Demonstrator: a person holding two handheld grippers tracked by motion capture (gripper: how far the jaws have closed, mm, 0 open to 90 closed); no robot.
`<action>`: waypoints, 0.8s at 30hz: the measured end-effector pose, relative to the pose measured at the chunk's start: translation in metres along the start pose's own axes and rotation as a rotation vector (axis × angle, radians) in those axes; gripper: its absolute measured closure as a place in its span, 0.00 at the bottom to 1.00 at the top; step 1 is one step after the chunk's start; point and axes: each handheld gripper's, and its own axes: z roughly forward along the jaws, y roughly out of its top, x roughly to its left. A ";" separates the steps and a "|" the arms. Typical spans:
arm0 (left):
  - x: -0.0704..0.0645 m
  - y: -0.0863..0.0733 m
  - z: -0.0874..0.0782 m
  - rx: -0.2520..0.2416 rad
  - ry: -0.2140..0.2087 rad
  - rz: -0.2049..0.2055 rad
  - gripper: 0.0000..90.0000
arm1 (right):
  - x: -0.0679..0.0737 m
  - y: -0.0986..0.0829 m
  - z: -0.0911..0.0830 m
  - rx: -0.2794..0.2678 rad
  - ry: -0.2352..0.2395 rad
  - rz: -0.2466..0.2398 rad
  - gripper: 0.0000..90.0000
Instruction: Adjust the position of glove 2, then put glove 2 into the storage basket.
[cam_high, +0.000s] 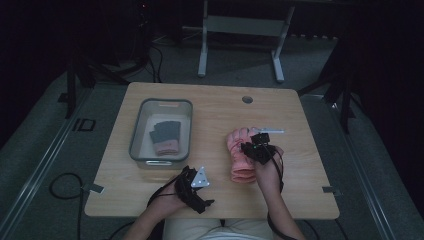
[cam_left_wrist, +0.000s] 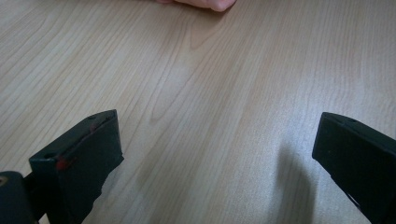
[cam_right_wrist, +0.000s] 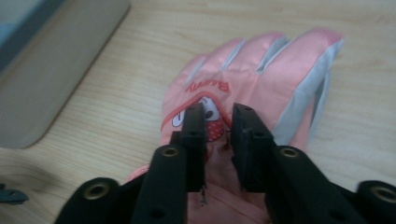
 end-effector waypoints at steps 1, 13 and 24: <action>0.000 0.000 0.000 -0.003 0.001 -0.008 0.01 | 0.000 0.002 -0.004 -0.011 0.007 -0.006 0.79; -0.005 0.017 -0.010 -0.110 0.056 -0.050 0.06 | -0.017 0.014 -0.037 -0.080 0.052 -0.152 0.75; 0.009 0.069 -0.027 -0.143 0.091 -0.202 0.09 | -0.013 0.012 -0.013 -0.084 0.065 -0.209 0.76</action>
